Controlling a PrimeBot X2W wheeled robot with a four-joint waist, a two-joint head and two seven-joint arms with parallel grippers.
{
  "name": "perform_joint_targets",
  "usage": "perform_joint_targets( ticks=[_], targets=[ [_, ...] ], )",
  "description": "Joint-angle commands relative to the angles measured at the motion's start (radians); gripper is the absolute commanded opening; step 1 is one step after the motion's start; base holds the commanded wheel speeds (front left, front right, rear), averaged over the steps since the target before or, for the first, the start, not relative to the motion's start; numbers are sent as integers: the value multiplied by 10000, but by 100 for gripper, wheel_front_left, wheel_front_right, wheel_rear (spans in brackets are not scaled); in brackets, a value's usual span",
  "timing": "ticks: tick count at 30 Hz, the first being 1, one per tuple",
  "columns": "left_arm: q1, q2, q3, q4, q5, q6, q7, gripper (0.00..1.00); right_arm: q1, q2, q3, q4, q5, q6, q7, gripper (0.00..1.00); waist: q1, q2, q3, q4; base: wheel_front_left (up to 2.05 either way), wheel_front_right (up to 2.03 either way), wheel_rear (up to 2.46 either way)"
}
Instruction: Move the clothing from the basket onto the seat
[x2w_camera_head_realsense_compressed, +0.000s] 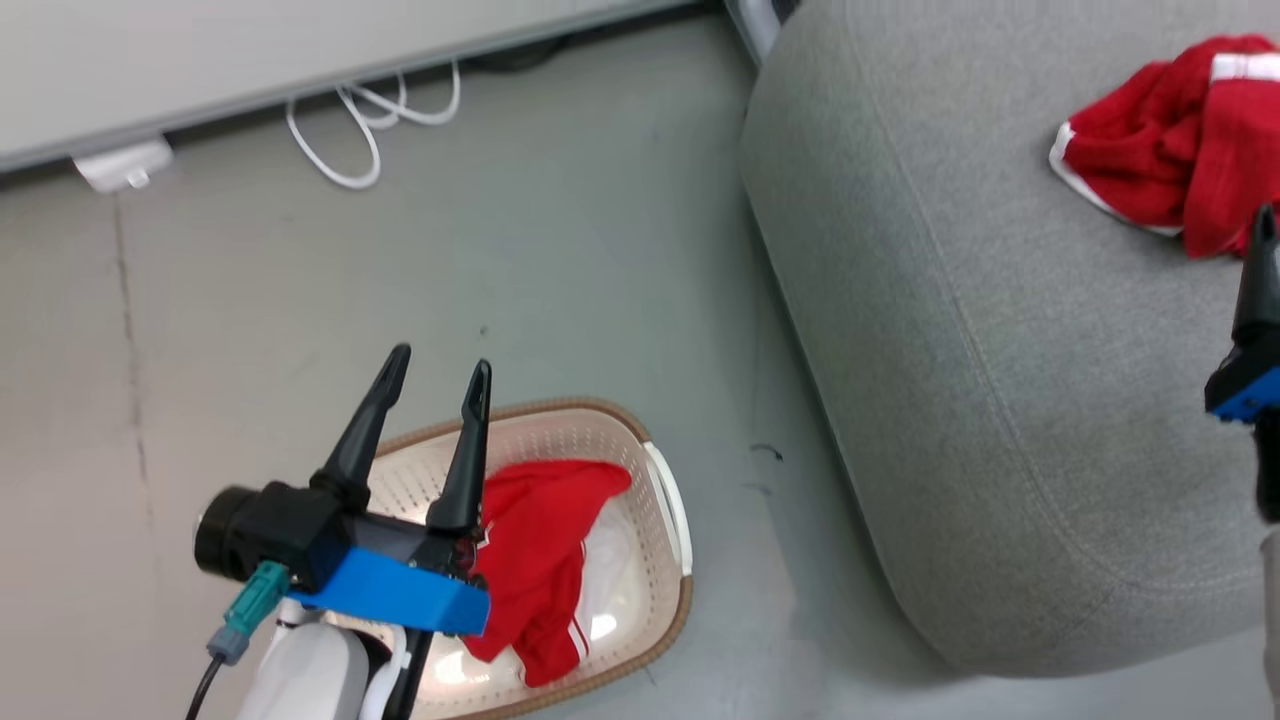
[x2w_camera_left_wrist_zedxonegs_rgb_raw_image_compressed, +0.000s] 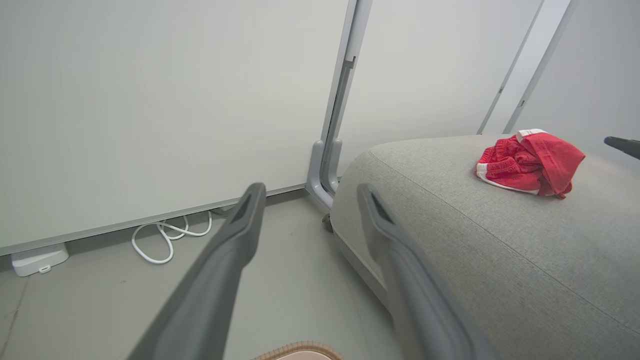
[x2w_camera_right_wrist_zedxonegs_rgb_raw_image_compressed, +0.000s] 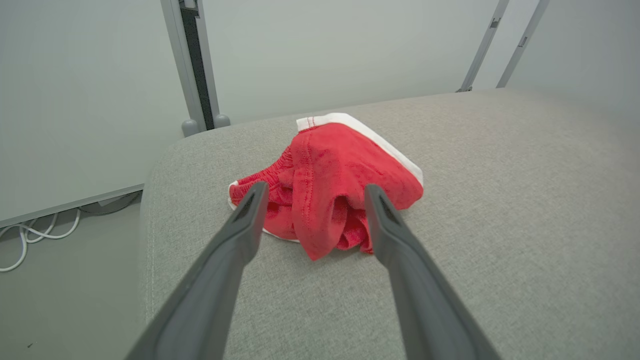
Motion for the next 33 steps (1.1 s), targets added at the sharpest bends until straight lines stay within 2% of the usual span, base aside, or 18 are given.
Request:
perform_joint_targets(
  ticks=[1, 8, 14, 20, 25, 33],
  targets=[
    [167, -90, 87, 87, -74, -7, -48, 100, 380, 161, -17, -224, 58, 1, -84, 100, 2, 0, -587, 195, 0, 0, 0],
    [725, -442, 249, 541, -184, -11, -48, 100, 2246, 977, -42, -2112, -228, 1, -103, 100, 2, 0, -1578, 514, 0, 0, 0],
    [1193, -600, 437, 707, -250, -12, -48, 100, 3853, 1727, 274, -4082, -494, 1, 412, 100, 2, 0, -2183, 705, 0, 0, 0],
    [1539, -634, 519, 815, -248, -13, -48, 100, 5075, 2107, 559, -5627, -618, 1, 980, 100, 2, 0, -2578, 806, 0, 0, 0],
    [1652, -670, 606, 859, -210, -13, -48, 100, 5710, 2183, 871, -6291, -375, 1, 1285, 100, 2, 0, -2701, 944, 0, 0, 0],
    [1719, -748, 793, 1125, -163, -14, -46, 100, 6375, 2186, 1354, -6425, -133, 1, 1329, 100, 2, 0, -2972, 1578, 0, 0, 0]
  ],
)
